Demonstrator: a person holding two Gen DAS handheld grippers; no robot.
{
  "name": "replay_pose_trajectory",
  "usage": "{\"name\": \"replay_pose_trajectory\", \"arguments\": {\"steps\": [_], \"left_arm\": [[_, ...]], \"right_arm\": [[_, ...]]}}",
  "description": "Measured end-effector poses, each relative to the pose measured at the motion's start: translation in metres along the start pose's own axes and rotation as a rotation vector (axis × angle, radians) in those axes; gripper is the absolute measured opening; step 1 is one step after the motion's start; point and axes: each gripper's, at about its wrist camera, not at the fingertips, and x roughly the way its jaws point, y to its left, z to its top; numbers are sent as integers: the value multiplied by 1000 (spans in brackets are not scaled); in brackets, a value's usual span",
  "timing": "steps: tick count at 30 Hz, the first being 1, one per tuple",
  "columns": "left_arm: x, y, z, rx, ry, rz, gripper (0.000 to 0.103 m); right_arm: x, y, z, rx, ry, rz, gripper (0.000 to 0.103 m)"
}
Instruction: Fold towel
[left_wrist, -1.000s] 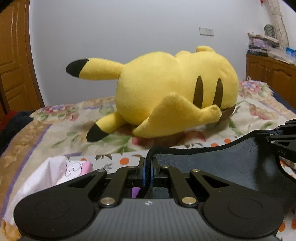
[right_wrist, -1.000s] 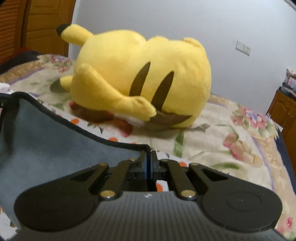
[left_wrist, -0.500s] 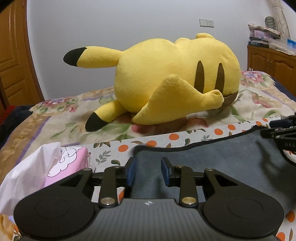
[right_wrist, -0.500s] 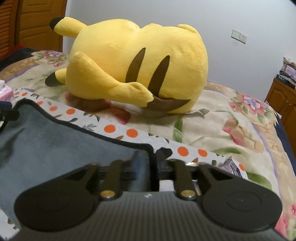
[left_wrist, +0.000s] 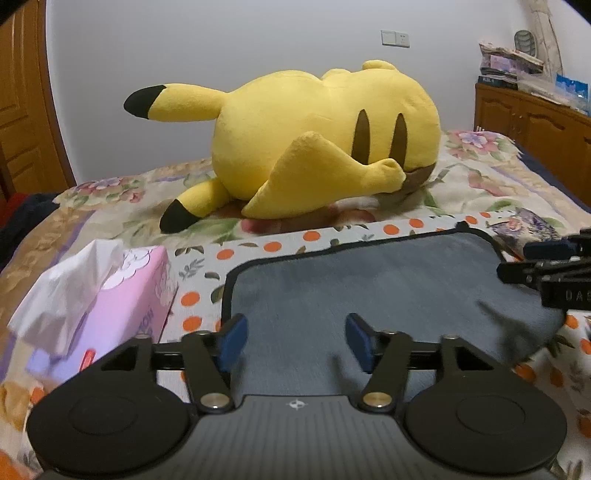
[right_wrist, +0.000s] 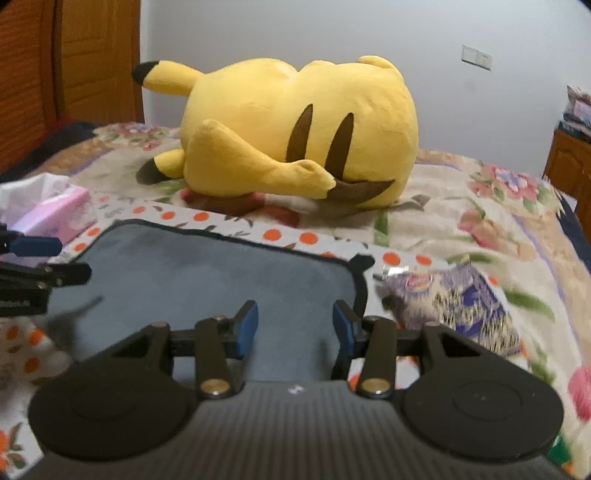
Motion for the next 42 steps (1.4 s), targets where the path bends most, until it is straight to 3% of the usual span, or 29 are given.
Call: {"name": "replay_pose_trajectory", "arguments": {"steps": [6, 8, 17, 42], "left_arm": [[-23, -3, -7, 7, -1, 1, 85], [-32, -5, -9, 12, -5, -1, 89], [-64, -15, -14, 32, -21, -4, 101], [-176, -21, -9, 55, -40, -6, 103]], "right_arm": [[-18, 7, -14, 42, 5, 3, 66], [-25, 8, -16, 47, 1, 4, 77], [-57, 13, -20, 39, -24, -18, 103], [-158, 12, -18, 49, -68, -39, 103]]}}
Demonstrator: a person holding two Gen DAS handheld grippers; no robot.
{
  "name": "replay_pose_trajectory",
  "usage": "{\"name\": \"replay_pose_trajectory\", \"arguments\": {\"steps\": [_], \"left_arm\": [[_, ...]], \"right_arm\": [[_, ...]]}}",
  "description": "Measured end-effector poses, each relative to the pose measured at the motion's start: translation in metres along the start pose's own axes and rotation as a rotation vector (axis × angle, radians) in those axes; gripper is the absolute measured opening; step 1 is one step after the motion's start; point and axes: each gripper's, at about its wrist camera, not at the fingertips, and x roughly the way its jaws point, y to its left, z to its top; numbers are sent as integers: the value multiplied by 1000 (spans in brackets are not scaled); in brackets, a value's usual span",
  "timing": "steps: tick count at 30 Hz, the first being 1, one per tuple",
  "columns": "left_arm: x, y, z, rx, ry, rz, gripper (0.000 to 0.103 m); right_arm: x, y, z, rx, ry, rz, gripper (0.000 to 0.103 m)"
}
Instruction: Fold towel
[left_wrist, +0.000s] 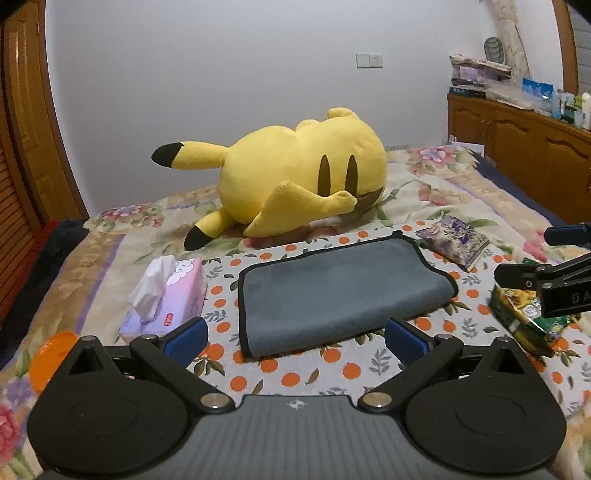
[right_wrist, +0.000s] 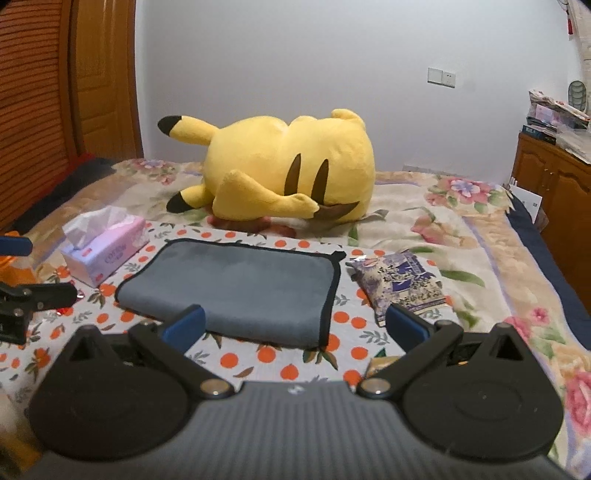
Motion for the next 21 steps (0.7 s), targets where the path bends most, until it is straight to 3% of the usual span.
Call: {"name": "replay_pose_trajectory", "arguments": {"steps": [21], "left_arm": [[-95, -2, -16, -30, -6, -3, 103]], "right_arm": [[-105, -3, 8, 3, -67, 13, 103]]}}
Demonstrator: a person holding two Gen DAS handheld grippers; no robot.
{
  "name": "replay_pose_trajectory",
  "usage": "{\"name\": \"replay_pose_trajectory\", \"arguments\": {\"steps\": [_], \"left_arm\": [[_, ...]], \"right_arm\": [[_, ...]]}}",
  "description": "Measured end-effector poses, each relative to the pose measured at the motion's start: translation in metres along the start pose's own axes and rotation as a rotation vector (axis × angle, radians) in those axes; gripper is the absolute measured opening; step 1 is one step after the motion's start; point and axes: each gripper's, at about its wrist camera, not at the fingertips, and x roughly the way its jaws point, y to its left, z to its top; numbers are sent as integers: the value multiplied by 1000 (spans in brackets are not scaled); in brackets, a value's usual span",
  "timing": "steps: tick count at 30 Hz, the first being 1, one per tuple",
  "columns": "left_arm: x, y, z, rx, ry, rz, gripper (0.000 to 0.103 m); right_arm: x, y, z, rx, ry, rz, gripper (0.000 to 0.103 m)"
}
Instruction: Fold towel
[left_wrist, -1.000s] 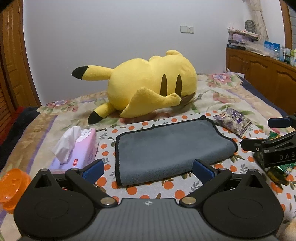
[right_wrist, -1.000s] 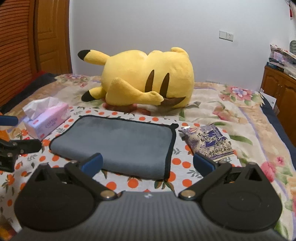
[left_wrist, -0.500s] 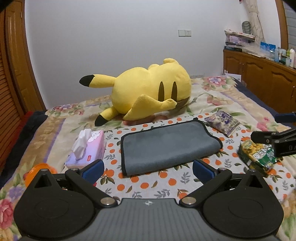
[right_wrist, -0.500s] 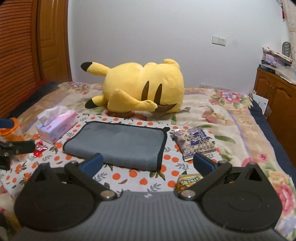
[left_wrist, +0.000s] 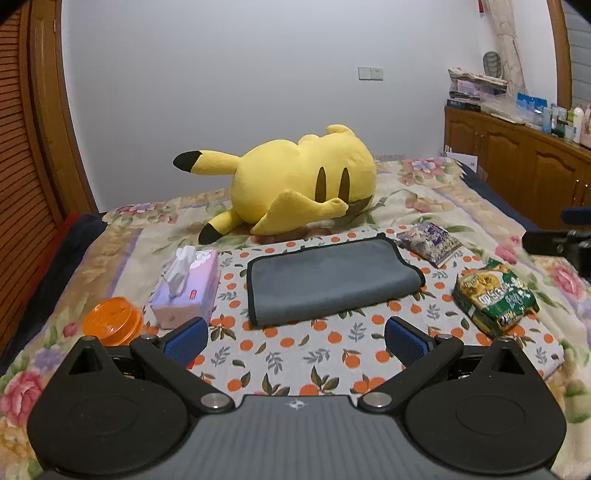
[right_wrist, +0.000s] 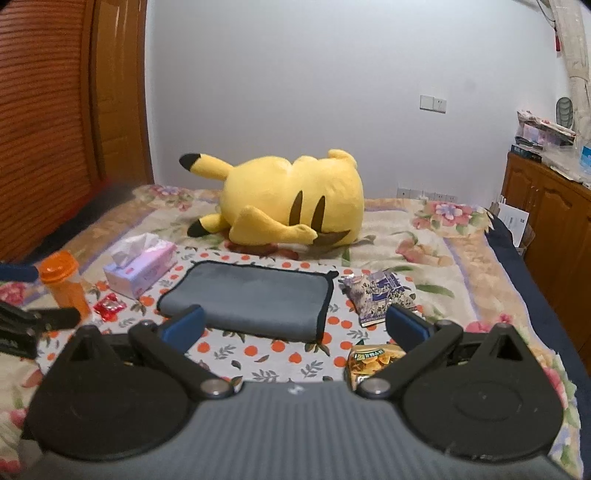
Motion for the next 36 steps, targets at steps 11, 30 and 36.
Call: {"name": "replay_pose_trajectory", "arguments": {"steps": [11, 30, 36], "left_arm": [[-34, 1, -8, -16, -26, 0, 103], [-36, -16, -61, -19, 26, -29, 103], [-34, -19, -76, -26, 45, -30, 103]], "right_arm": [[-32, 6, -9, 0, -43, 6, 103], [-40, 10, -59, 44, -8, 6, 103], [-41, 12, -74, 48, 4, 4, 103]]}}
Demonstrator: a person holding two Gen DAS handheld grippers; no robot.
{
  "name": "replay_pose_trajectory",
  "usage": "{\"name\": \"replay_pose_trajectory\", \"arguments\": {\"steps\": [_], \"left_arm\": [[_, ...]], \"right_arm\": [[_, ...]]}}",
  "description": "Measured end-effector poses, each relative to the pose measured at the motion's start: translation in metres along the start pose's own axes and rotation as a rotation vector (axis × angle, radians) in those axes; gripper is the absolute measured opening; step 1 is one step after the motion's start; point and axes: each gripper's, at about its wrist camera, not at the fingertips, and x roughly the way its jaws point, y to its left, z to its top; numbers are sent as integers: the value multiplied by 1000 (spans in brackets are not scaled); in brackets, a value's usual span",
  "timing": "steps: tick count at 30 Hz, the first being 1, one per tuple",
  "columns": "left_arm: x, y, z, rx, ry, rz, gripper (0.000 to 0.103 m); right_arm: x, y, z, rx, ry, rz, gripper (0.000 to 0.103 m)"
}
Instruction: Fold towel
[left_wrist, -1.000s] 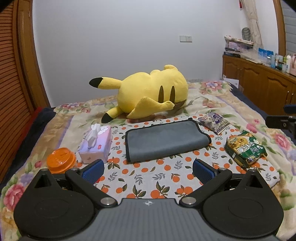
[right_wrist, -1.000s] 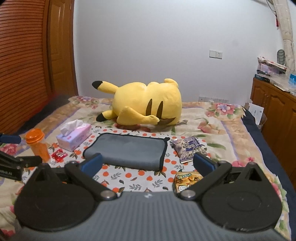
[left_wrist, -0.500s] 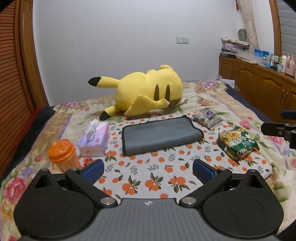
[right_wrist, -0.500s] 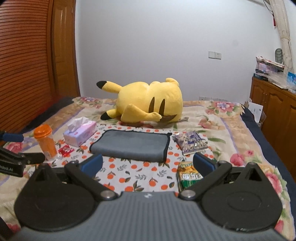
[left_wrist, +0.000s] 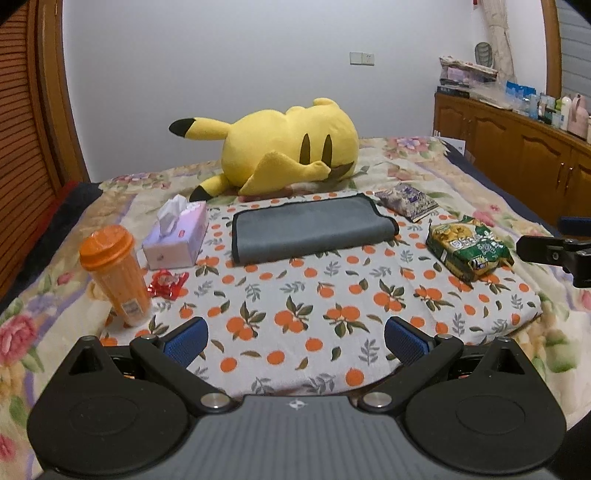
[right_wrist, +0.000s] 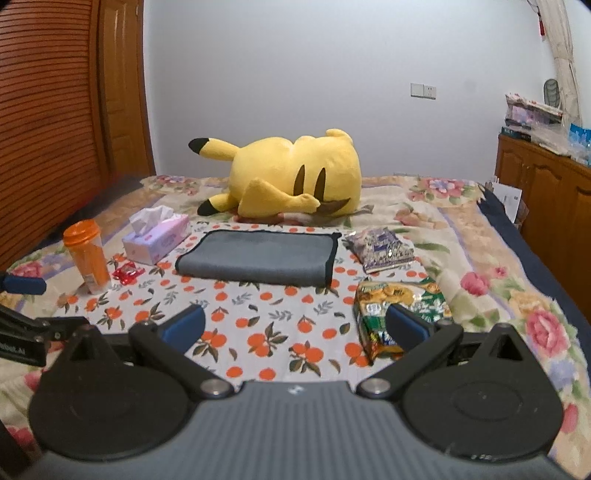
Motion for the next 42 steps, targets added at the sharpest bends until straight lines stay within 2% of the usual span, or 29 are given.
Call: {"name": "replay_pose_trajectory", "arguments": {"steps": [12, 20, 31, 42], "left_arm": [[-5, -11, -24, -2, 29, -11, 103], [-13, -18, -30, 15, 15, -5, 103], [-2, -17, -39, -26, 18, 8, 103], [-10, -13, -41, -44, -43, 26, 103]], "right_arm": [[-10, -2, -21, 18, 15, -16, 103], [-12, -2, -29, 4, 19, -29, 103], [-5, 0, -36, -18, 30, -50, 103], [-5, 0, -37, -8, 13, -57, 103]]}}
